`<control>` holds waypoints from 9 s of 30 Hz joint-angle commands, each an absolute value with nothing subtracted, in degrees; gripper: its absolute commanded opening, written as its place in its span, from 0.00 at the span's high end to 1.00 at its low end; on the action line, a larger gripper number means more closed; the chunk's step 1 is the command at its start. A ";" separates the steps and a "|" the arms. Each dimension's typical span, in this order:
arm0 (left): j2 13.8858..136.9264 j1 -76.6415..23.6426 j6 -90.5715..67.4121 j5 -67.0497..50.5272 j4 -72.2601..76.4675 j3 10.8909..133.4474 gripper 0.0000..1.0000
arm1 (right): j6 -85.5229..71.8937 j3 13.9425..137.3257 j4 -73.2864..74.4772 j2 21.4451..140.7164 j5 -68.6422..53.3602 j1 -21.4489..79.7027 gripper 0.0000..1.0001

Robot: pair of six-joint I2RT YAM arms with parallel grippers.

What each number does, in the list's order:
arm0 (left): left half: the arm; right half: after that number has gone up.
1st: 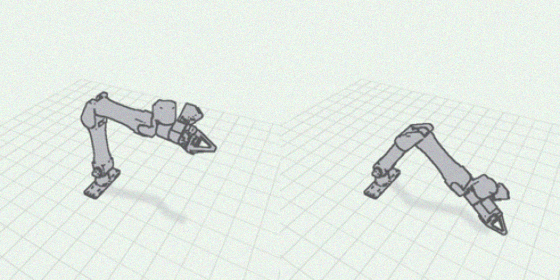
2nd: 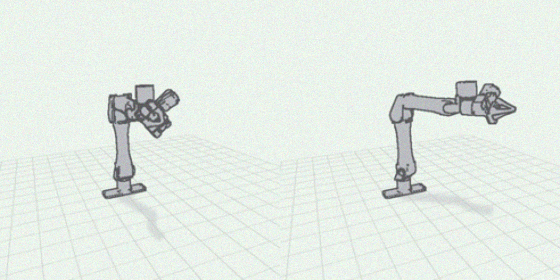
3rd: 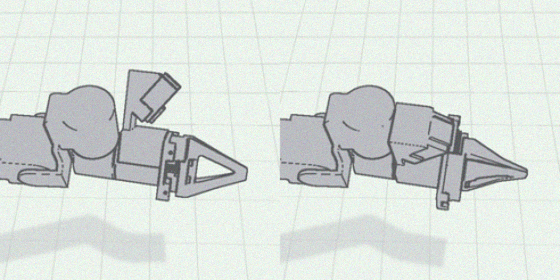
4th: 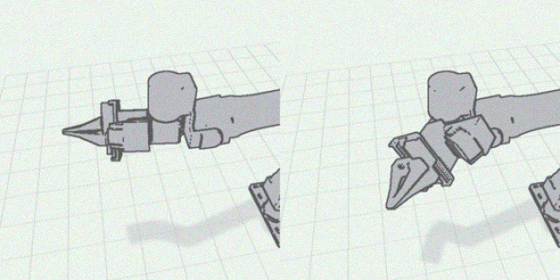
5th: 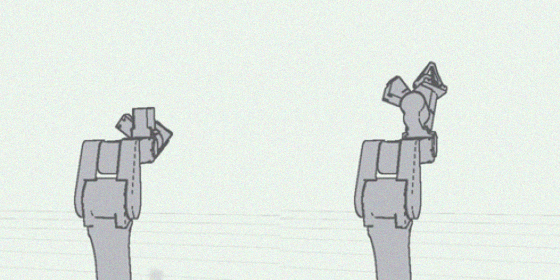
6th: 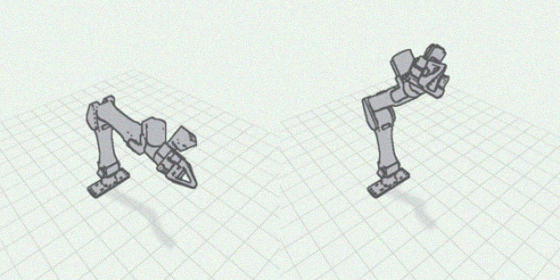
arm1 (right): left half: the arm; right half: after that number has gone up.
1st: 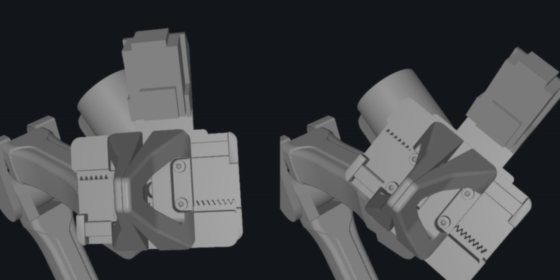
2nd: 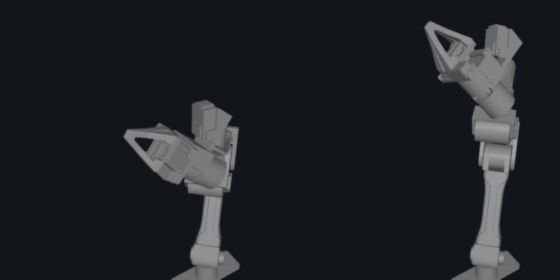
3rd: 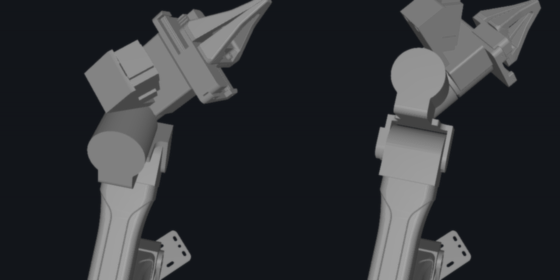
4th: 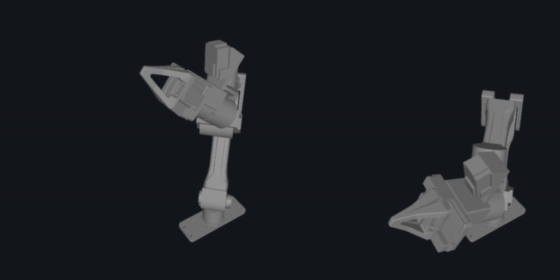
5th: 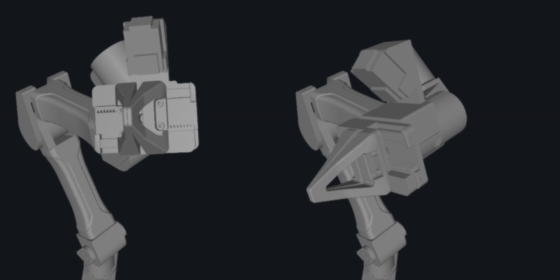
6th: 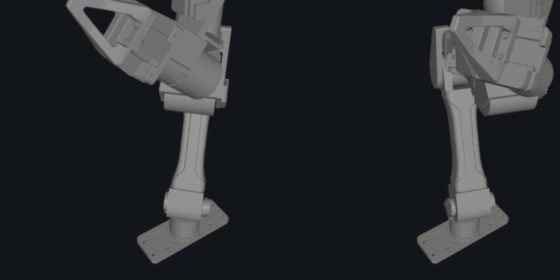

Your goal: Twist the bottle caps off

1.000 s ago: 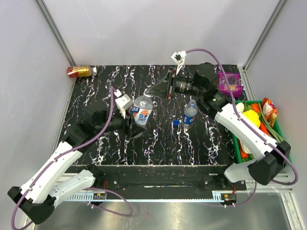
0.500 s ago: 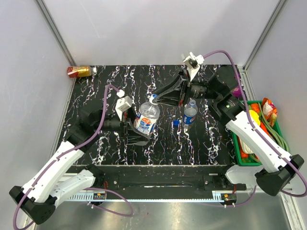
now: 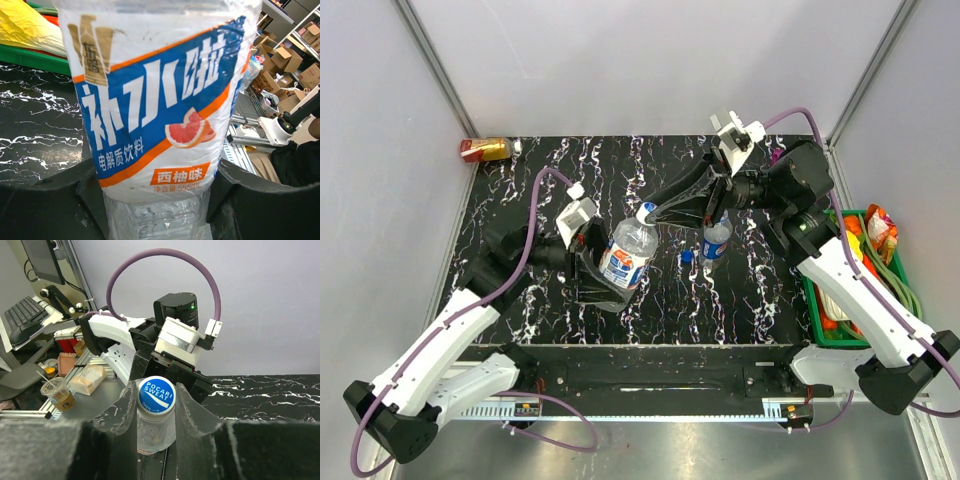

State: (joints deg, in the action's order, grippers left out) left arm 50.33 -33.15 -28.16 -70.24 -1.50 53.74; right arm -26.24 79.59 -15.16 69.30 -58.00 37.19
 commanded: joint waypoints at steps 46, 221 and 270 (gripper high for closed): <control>53.97 -33.39 1.07 -5.48 -41.49 61.17 1.00 | -36.56 85.52 7.03 82.52 -24.96 35.33 0.00; 56.51 -43.68 -2.20 17.14 -47.28 63.28 1.00 | -46.58 90.53 5.45 94.83 -36.83 36.74 0.33; 51.60 -36.31 -0.44 -17.03 -35.69 57.31 1.00 | -35.07 87.72 -1.75 87.10 -45.44 38.06 1.00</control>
